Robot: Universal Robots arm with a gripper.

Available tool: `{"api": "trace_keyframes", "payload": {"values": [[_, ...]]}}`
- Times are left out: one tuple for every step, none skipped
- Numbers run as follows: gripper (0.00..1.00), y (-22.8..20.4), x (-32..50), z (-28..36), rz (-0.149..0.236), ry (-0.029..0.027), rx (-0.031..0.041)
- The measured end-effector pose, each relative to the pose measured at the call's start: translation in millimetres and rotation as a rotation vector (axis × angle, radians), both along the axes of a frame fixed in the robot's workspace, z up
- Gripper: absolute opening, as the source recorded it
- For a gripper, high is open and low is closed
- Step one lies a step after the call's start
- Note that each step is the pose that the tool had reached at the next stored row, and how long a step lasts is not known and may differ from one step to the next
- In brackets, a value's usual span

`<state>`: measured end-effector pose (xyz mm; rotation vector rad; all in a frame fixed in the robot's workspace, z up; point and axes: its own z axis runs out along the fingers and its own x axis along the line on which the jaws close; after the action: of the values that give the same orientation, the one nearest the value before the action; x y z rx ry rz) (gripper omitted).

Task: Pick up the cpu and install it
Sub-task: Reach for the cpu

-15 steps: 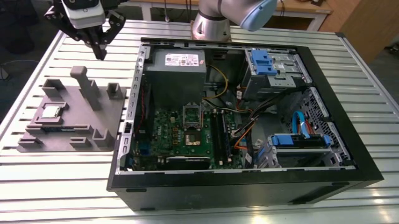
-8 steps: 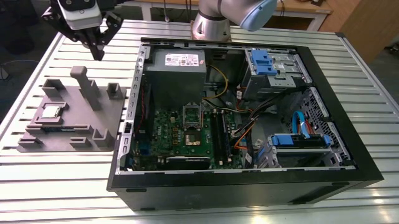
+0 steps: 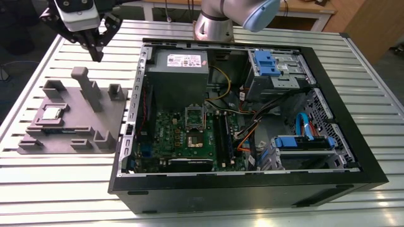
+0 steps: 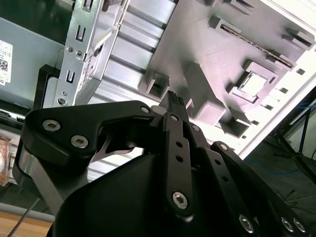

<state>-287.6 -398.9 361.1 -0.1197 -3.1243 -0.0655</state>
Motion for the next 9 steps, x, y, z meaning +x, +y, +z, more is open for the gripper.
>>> {"api": "trace_keyframes", "payload": {"values": [[0.1,0.0,-0.5,-0.2,0.0,0.0003,-0.0001],[0.1,0.0,-1.1,-0.4,0.0,0.0006,0.0],[0.1,0.0,-1.6,-0.7,0.0,0.0008,0.0],[0.1,0.0,-2.2,-0.9,0.0,0.0012,0.0],[0.1,0.0,-2.8,-1.2,0.0,0.0014,-0.0001],[0.1,0.0,-3.4,-1.4,0.0,0.0016,-0.0001],[0.1,0.0,-4.0,-1.6,0.0,0.0018,0.0],[0.1,0.0,-4.6,-1.8,0.0,0.0021,-0.0001],[0.1,0.0,-5.2,-2.1,0.0,0.0023,0.0]]}}
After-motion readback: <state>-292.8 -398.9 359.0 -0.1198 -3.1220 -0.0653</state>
